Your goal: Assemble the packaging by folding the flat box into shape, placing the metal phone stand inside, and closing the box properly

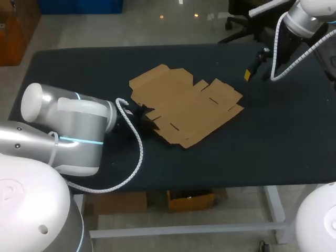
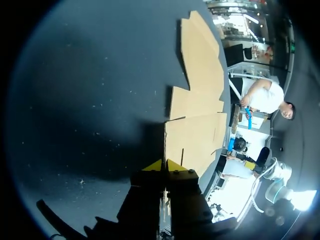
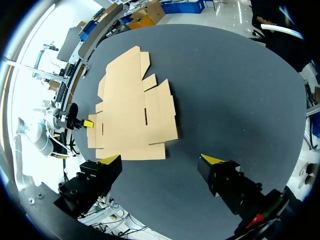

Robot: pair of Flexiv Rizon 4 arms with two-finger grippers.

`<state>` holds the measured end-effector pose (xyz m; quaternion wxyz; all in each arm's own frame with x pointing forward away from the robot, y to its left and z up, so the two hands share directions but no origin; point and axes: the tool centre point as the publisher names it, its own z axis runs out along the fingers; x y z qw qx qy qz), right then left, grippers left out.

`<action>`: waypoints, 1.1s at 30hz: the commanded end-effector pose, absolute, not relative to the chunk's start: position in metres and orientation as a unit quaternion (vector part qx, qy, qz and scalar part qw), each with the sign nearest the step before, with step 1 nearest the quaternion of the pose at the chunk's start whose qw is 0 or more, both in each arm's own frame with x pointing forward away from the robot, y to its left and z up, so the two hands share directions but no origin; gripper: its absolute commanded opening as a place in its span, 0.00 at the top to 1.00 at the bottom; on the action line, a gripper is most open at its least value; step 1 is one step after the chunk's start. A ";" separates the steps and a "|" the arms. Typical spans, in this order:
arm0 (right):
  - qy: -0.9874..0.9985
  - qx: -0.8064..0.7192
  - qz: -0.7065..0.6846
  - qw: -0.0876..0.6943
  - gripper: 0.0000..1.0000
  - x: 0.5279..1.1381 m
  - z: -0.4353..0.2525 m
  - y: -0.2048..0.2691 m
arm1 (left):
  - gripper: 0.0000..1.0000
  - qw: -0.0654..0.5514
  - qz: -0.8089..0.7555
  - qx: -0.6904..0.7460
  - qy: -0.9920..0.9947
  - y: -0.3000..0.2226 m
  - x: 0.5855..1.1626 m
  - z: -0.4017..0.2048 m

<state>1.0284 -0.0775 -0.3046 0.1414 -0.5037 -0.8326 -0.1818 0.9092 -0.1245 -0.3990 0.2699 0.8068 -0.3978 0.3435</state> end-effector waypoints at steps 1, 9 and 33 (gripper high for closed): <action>-0.833 -0.504 -0.182 0.141 0.00 1.028 -0.304 -0.078 | 1.00 0.294 0.318 0.798 -0.419 -0.115 0.914 -0.393; -0.833 -0.504 -0.182 0.141 0.00 1.028 -0.304 -0.078 | 1.00 0.300 0.301 0.782 -0.457 -0.108 0.913 -0.386; -0.765 -0.593 -0.210 0.138 0.00 0.981 -0.306 -0.099 | 1.00 0.319 0.265 0.740 -0.529 -0.094 0.918 -0.388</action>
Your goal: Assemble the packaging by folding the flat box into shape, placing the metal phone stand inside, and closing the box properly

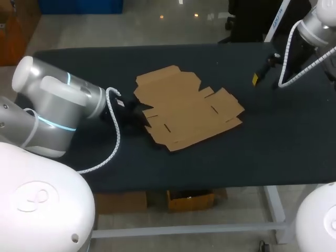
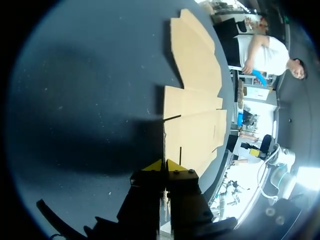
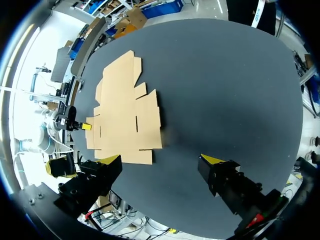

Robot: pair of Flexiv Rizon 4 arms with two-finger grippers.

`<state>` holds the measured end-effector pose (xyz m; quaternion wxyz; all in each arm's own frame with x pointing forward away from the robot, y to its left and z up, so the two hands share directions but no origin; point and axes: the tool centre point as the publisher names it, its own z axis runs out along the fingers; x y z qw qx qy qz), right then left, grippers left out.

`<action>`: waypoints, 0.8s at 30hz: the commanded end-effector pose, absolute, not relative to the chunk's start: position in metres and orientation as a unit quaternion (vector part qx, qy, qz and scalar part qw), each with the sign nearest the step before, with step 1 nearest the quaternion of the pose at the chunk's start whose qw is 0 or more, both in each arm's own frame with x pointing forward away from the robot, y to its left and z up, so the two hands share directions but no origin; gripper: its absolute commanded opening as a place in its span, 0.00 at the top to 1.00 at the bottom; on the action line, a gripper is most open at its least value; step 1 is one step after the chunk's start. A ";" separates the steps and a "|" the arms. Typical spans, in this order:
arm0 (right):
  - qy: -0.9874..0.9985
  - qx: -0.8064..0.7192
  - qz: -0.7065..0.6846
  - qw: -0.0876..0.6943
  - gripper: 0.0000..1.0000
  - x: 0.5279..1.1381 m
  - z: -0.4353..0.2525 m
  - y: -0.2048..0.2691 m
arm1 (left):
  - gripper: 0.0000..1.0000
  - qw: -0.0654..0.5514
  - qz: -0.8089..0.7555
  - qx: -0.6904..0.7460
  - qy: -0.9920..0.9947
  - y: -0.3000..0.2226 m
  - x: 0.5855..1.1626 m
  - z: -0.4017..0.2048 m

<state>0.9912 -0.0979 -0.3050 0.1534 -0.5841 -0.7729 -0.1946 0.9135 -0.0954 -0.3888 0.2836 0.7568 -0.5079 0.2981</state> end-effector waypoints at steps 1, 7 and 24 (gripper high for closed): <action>-0.764 -0.594 -0.211 0.138 0.00 0.980 -0.306 -0.099 | 1.00 0.319 0.265 0.740 -0.529 -0.094 0.918 -0.388; -0.748 -0.616 -0.208 0.134 0.00 0.970 -0.307 -0.098 | 1.00 0.333 0.257 0.727 -0.543 -0.090 0.922 -0.388; -0.713 -0.653 -0.220 0.132 0.00 0.946 -0.317 -0.099 | 1.00 0.341 0.240 0.701 -0.579 -0.083 0.924 -0.381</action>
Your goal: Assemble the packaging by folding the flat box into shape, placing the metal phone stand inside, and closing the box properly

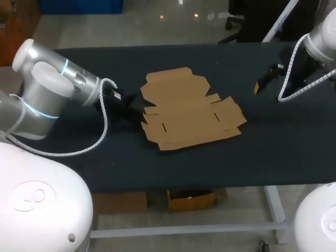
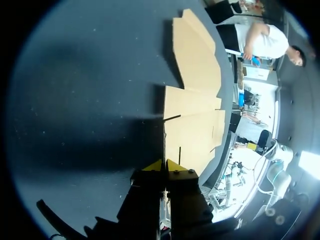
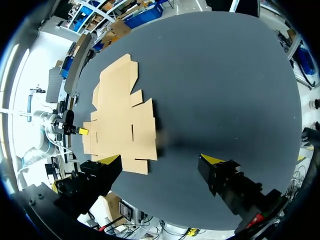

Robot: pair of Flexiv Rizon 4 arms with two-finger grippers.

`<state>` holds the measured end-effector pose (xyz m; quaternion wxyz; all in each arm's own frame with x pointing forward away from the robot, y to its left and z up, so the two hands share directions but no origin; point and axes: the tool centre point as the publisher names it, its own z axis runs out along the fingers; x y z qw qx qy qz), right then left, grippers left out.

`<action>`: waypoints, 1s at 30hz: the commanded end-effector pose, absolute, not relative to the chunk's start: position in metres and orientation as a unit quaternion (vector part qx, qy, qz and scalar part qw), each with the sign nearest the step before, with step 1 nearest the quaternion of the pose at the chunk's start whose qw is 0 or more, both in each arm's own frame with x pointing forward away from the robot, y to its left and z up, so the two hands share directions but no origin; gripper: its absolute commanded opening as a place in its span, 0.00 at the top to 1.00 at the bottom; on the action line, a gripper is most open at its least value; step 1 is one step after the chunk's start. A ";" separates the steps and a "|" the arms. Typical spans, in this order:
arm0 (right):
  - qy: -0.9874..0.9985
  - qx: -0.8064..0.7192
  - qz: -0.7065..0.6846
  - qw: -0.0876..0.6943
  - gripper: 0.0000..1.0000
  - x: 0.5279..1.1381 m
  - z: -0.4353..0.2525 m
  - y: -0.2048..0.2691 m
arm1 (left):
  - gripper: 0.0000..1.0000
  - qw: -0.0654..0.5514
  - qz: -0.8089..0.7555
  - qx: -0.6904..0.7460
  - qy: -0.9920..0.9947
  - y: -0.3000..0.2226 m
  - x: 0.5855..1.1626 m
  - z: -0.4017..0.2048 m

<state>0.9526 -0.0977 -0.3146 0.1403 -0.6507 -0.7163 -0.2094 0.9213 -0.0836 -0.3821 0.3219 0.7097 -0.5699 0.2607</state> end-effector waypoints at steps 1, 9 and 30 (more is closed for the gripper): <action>-0.712 -0.654 -0.220 0.133 0.00 0.945 -0.317 -0.099 | 1.00 0.340 0.239 0.700 -0.581 -0.082 0.923 -0.381; -0.710 -0.655 -0.221 0.135 0.00 0.944 -0.318 -0.100 | 1.00 0.321 0.236 0.689 -0.606 -0.082 0.915 -0.379; -0.710 -0.655 -0.221 0.135 0.00 0.944 -0.318 -0.100 | 1.00 0.293 0.240 0.665 -0.644 -0.082 0.894 -0.380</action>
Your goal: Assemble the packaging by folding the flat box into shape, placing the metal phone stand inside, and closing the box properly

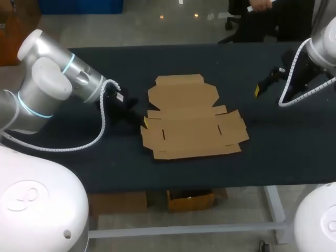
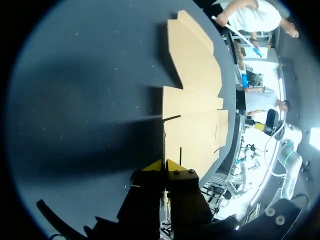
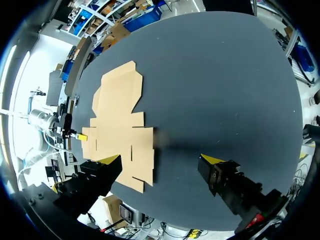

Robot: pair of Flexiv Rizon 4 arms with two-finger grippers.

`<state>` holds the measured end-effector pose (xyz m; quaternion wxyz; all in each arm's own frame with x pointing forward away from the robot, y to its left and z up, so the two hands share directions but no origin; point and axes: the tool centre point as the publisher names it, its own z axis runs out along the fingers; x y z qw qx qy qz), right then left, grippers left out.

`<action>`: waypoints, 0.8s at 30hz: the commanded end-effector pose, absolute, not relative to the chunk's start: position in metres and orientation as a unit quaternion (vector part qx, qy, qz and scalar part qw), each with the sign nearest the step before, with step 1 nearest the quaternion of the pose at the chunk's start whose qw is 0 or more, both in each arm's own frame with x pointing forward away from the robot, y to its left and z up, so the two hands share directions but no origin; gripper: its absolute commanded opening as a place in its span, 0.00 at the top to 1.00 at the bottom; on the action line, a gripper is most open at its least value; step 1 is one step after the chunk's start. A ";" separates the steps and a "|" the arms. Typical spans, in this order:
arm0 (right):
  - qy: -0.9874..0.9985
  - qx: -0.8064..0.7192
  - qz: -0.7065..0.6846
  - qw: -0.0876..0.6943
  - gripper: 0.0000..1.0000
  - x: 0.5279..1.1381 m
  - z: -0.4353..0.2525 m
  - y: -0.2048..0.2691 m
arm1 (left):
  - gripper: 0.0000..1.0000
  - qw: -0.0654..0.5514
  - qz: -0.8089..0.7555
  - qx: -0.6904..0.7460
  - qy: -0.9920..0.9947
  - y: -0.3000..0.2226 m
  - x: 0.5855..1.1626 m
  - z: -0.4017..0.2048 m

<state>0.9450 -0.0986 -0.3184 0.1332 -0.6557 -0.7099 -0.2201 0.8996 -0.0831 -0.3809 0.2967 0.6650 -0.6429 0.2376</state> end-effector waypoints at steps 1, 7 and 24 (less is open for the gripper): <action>-0.710 -0.655 -0.221 0.135 0.00 0.944 -0.318 -0.100 | 1.00 0.292 0.240 0.664 -0.645 -0.081 0.894 -0.381; -0.710 -0.655 -0.221 0.135 0.00 0.944 -0.318 -0.100 | 1.00 0.286 0.238 0.657 -0.655 -0.074 0.892 -0.380; -0.710 -0.655 -0.221 0.135 0.00 0.944 -0.318 -0.100 | 1.00 0.282 0.224 0.655 -0.665 -0.065 0.902 -0.384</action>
